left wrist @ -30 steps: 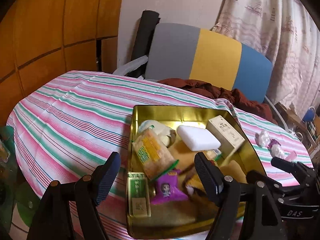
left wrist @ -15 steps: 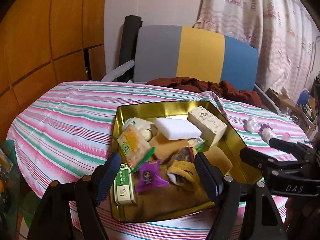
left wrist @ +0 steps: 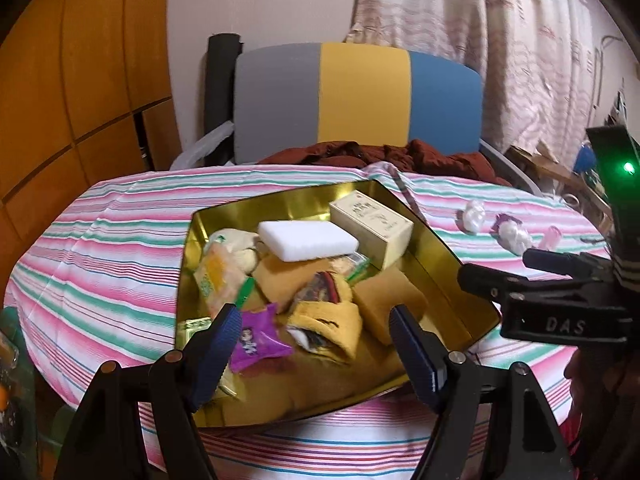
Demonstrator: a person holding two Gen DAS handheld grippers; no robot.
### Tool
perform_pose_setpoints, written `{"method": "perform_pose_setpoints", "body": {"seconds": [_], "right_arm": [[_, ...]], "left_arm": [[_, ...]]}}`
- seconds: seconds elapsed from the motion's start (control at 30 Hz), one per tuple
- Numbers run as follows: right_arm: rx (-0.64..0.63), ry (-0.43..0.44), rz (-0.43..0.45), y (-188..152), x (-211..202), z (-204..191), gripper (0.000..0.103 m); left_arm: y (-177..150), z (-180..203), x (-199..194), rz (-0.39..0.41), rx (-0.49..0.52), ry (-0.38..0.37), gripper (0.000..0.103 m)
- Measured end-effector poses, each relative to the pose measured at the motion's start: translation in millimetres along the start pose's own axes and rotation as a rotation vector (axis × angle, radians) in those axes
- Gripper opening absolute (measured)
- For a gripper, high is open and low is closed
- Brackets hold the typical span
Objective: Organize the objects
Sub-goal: 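Move both grippers back toward the pink cup and wrapped items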
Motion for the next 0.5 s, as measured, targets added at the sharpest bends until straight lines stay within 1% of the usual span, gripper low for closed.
{"method": "perform_pose_setpoints", "body": {"seconds": [0.13,0.23,0.5], "right_arm": [[0.032,-0.007,-0.023,-7.1,3.8,15.5,0.103],[0.062,-0.019,-0.038,-12.5,5.2,31.8,0.103],[0.202,-0.041,-0.088,-29.4,5.0,92.2,0.103]], "left_arm": [[-5.7,7.8,4.4,-0.035,0.006,-0.04,0.077],[-5.7,9.5,4.8,-0.037,0.0,-0.057,0.077],[-6.4,15.8,9.2,-0.057,0.003,-0.087,0.077]]}}
Point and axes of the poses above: each gripper's, at about its wrist camera, not at the fingertips, and x roughly the way its jaws point, z to its right, y to its top, the point moved 6 cm from there along x, roughly the way its jaws point, and after that the axes turned 10 degrees about -x, right-handed, at the moved point
